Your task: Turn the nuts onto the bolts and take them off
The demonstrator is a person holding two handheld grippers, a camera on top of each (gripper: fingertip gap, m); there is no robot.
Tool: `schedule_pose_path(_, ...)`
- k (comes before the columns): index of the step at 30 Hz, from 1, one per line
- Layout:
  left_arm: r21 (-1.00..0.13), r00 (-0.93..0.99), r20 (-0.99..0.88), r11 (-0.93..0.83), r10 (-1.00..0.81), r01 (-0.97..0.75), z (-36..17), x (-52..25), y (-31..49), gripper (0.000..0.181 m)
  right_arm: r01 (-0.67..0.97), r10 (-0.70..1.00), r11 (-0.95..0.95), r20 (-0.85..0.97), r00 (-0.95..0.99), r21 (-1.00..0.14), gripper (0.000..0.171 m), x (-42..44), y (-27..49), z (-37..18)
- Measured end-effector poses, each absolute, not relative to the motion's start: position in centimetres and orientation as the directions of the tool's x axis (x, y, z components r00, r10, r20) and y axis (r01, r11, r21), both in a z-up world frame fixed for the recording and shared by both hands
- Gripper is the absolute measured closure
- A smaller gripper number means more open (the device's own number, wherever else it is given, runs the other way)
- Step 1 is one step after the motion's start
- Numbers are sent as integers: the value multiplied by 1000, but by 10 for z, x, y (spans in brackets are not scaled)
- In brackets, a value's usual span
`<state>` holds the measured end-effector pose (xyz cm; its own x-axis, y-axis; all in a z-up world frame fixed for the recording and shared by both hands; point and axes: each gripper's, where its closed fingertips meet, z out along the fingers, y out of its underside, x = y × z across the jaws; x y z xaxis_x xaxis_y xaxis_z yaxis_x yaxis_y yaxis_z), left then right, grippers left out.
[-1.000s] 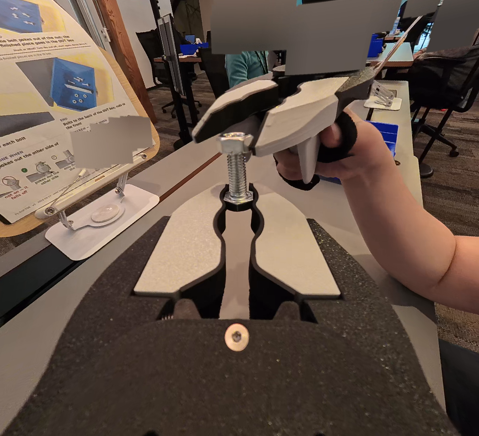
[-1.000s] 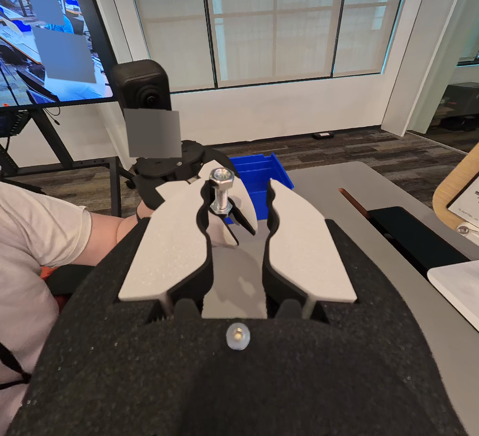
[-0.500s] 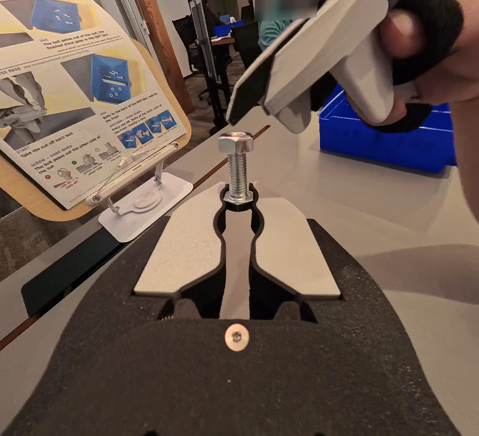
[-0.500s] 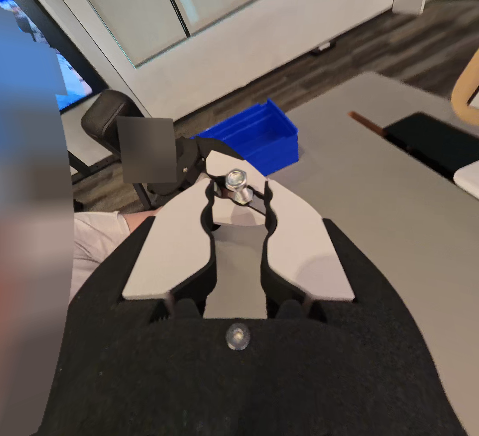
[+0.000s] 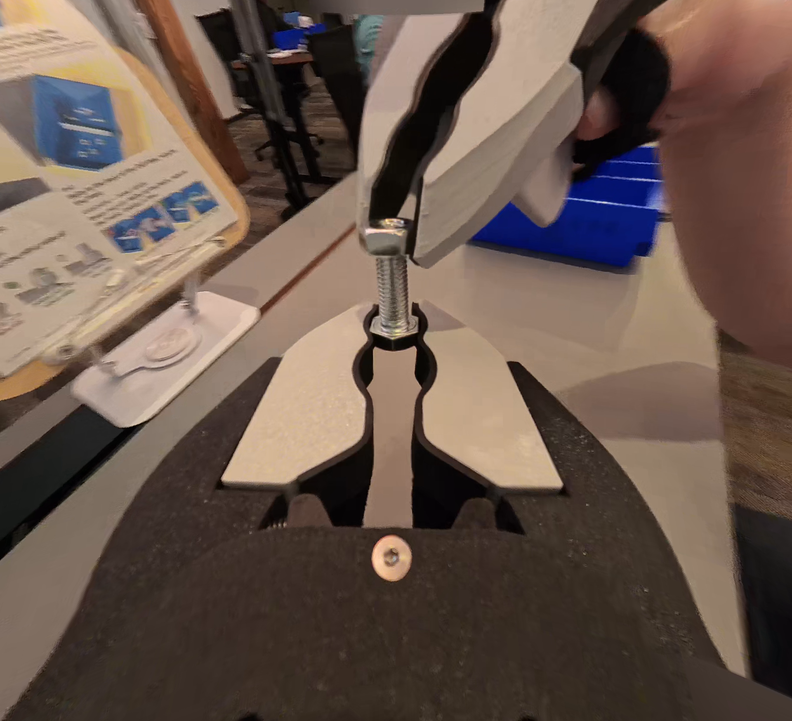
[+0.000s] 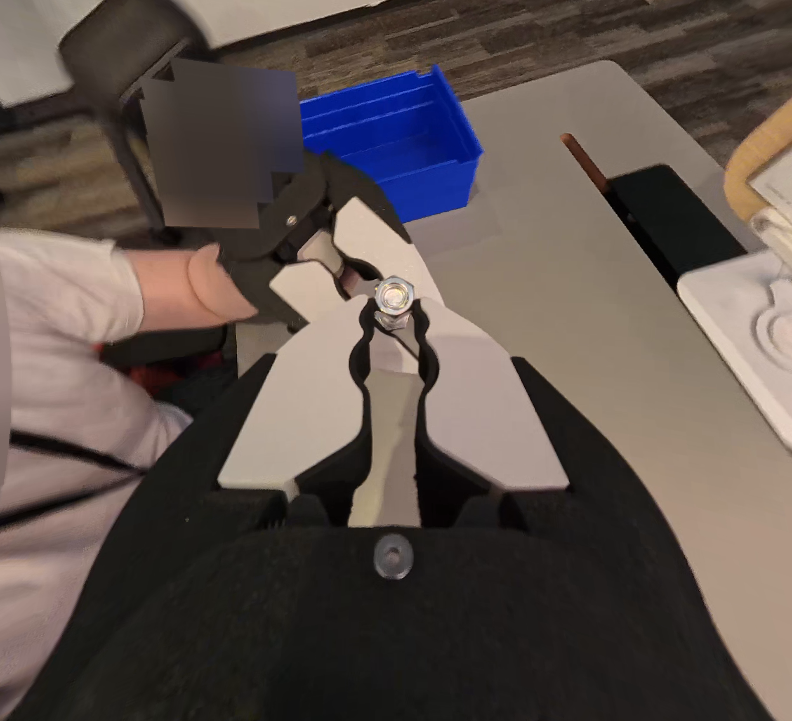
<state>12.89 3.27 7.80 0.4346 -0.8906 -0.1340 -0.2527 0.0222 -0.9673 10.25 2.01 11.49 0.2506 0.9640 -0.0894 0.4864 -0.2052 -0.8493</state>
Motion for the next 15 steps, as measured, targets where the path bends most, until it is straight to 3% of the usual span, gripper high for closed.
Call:
schedule_pose_path(6,-954,-47,143,-125,-989,-273,71,146,-40,167,521,964,224,109,-242,-824,154,118,-29,108)
schedule_pose_path(11,-926,-365,339,-240,-867,-292,75,150,-88,167,417,880,331,118,-460,-847,154,126,-62,107)
schedule_pose_path(15,-912,-469,401,-294,-787,-287,80,149,-102,167,331,847,352,148,-510,-875,154,128,-73,110)
